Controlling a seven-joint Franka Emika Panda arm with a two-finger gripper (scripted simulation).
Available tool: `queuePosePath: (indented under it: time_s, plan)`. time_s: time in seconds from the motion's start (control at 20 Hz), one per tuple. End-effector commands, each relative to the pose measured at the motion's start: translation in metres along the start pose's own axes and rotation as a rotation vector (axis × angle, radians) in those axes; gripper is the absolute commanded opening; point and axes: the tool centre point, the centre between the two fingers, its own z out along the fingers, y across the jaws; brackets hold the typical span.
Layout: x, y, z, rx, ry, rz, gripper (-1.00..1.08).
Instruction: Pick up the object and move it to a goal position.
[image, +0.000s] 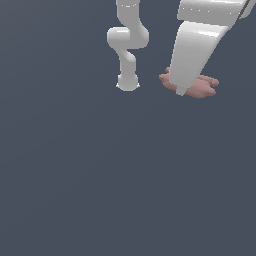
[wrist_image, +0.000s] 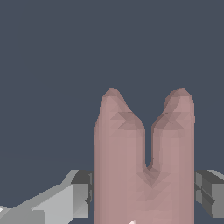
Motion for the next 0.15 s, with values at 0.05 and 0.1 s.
queuePosePath:
  time_s: [0.05,0.1]
  plan:
    - [0.0008,0.0005,-0.0024,0.0,0.0,0.0,-1.0]
    - [0.0008,0.0006,-0.0025,0.0,0.0,0.0,-1.0]
